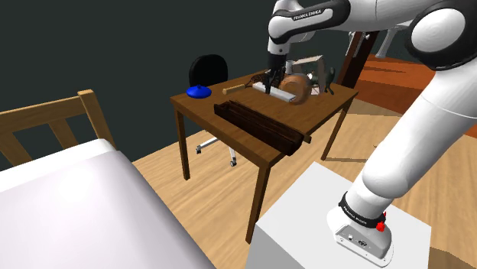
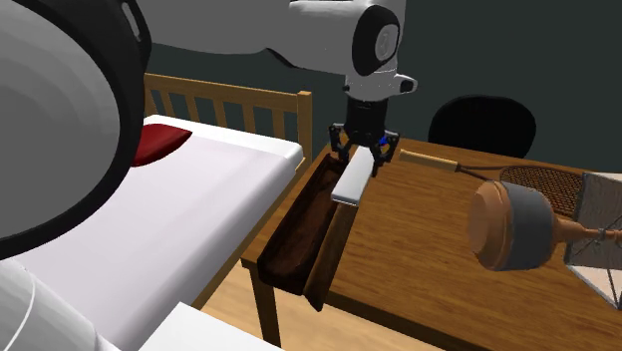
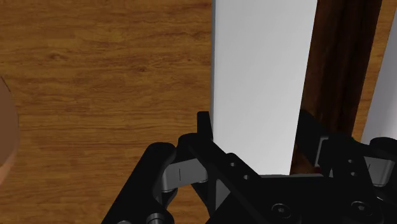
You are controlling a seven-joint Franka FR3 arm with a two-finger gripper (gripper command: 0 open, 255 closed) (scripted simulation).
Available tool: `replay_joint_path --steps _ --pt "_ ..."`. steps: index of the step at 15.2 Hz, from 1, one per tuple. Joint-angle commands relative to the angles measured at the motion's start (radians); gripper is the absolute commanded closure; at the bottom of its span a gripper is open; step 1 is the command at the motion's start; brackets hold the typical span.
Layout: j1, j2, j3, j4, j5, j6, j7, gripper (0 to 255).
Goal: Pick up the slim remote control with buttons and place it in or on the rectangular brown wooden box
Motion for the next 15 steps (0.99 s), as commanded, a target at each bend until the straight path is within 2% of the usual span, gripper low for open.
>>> replay_joint_path --steps 1,4,15 --pt "0.02 -0.018 0.024 -0.02 0.0 0.001 0.046 255" --pt "0.057 -0.046 0.07 -0.047 0.003 -0.001 0.129 255" --pt "0.056 -0.014 0.069 -0.162 0.005 0.146 0.128 255"
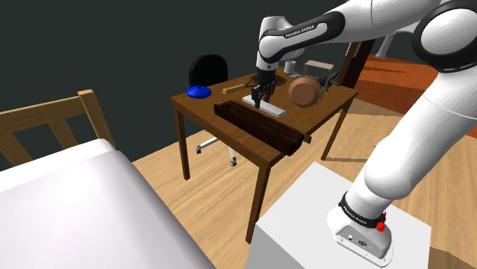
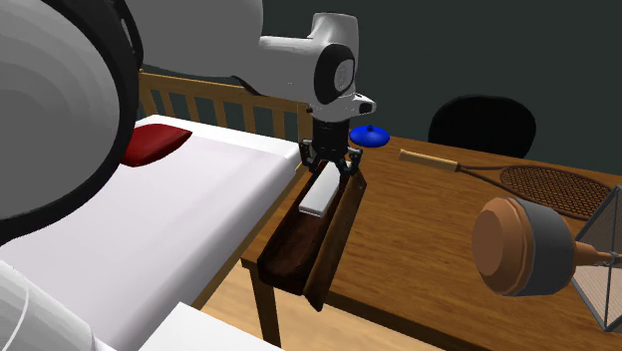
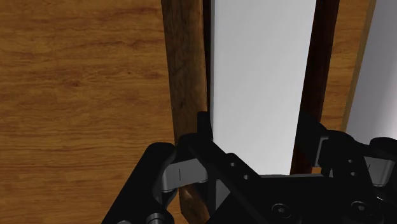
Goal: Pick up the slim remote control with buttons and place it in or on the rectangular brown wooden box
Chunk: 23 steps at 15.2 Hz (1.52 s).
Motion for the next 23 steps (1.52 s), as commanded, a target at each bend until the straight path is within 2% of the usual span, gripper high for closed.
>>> replay_joint_path --steps 1,4,11,12,17,21,23 --pt "0.0 0.008 0.0 -0.02 0.001 0.029 0.0 255" --pt "0.0 0.018 0.0 -0.04 0.001 0.059 0.0 255" --pt "0.0 0.018 0.0 -0.04 0.002 0.059 0.0 255" --pt "0.0 0.018 0.0 -0.04 0.002 0.059 0.0 0" --pt "0.0 0.018 0.0 -0.04 0.002 0.059 0.0 0" --pt "0.001 -0.015 0.002 0.053 -0.001 -0.067 0.002 0" --pt "0.001 -0.015 0.002 0.053 -0.001 -0.067 0.002 0"
